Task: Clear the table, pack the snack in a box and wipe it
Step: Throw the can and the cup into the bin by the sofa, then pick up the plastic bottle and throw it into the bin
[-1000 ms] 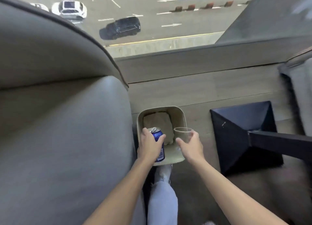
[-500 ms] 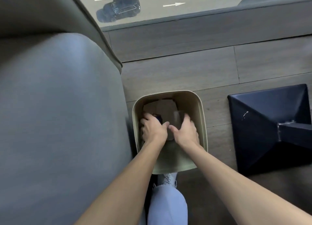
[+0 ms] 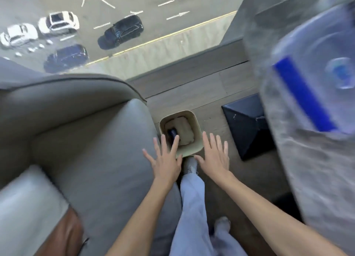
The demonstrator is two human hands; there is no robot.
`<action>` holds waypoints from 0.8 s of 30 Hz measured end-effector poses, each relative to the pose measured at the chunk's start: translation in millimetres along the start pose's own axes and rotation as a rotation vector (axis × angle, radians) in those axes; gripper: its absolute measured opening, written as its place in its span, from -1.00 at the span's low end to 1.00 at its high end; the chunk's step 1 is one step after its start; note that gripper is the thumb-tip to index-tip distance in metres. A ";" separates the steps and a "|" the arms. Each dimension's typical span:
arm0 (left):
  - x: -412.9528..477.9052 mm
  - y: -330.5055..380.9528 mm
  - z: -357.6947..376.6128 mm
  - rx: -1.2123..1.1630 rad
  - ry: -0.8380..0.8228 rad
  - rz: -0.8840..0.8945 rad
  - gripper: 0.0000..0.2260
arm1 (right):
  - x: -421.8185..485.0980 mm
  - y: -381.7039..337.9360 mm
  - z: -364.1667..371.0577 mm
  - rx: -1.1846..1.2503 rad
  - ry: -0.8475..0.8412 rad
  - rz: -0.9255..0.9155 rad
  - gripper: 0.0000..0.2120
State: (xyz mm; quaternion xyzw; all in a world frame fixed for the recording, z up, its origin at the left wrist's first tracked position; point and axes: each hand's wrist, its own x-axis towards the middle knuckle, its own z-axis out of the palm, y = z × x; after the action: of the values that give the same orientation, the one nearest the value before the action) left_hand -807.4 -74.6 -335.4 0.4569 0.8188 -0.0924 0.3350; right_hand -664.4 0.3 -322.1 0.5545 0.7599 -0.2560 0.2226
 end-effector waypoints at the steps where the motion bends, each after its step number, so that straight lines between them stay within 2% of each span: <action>1: -23.5 8.9 -17.9 -0.012 0.001 0.000 -0.45 | -21.5 1.5 -21.0 0.032 0.006 -0.001 -0.18; 6: -134.7 68.5 -97.0 -0.035 0.073 0.031 -0.48 | -131.5 16.4 -115.7 0.239 0.144 -0.087 -0.29; 9: -196.9 116.8 -126.8 -0.006 0.124 0.111 -0.46 | -199.4 45.0 -158.5 0.340 0.273 -0.050 -0.32; 15: -290.3 229.8 -143.1 0.171 0.161 0.394 -0.50 | -323.0 162.6 -178.7 0.542 0.472 0.209 -0.36; 20: -342.0 337.6 -117.2 0.311 0.136 0.677 -0.55 | -421.5 283.4 -159.4 0.666 0.618 0.467 -0.36; 24: -383.3 415.5 -92.8 0.406 0.088 0.865 -0.55 | -479.6 353.7 -143.3 0.806 0.695 0.669 -0.38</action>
State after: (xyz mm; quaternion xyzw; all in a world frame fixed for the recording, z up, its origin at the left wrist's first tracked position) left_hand -376.7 -60.3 41.9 0.8153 0.5326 -0.0833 0.2116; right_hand -196.7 -168.2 36.4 0.8534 0.4171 -0.2437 -0.1958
